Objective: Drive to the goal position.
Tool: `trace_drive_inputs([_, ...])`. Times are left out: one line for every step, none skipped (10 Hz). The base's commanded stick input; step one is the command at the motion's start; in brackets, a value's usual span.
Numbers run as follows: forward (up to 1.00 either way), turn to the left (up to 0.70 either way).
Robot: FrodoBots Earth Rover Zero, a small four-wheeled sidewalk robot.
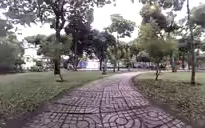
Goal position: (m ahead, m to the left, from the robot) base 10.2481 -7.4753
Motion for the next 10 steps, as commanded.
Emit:
trace_drive_inputs([1.00,0.00])
trace_drive_inputs([1.00,0.00])
trace_drive_inputs([1.00,0.00])
trace_drive_inputs([1.00,0.00])
trace_drive_inputs([1.00,-0.11])
trace_drive_inputs([1.00,-0.25])
trace_drive_inputs([1.00,-0.06])
trace_drive_inputs([1.00,0.00])
trace_drive_inputs([1.00,0.00])
trace_drive_inputs([1.00,0.00])
